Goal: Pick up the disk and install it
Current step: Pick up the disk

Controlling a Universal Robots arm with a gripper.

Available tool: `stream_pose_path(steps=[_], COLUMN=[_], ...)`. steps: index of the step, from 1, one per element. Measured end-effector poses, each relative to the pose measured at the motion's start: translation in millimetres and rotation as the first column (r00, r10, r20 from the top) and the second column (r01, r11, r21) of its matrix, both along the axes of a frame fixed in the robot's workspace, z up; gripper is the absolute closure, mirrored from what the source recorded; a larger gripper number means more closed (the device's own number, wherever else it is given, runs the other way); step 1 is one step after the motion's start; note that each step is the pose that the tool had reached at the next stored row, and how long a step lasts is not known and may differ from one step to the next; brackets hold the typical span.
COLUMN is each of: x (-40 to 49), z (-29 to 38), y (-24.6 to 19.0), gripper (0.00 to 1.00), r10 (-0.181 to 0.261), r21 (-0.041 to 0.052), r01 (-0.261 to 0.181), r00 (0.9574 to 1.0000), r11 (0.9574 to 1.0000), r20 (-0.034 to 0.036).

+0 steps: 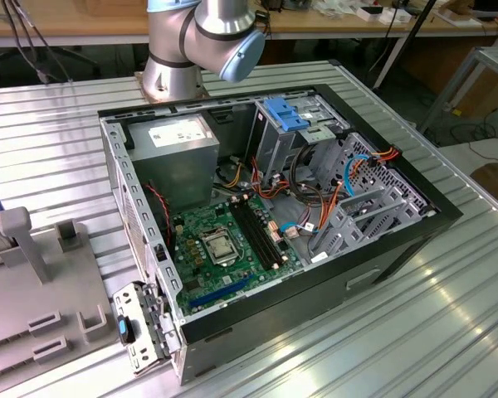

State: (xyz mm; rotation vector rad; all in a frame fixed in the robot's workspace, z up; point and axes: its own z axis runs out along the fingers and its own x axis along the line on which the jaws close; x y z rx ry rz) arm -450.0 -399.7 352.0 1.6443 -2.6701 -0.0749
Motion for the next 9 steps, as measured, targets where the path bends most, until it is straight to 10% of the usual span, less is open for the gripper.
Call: stream_pose_path(steps=[5, 9], x=[0.2, 1.5], z=[-3.2, -7.7], y=[0.0, 0.1], gripper=[0.32, 0.32], r10=[0.083, 0.176], r21=[-0.0004, -0.0014], r01=[-0.083, -0.176], r00=[0.9966, 0.9844], r11=[0.9966, 0.9844], r20=[0.0024, 0.0029])
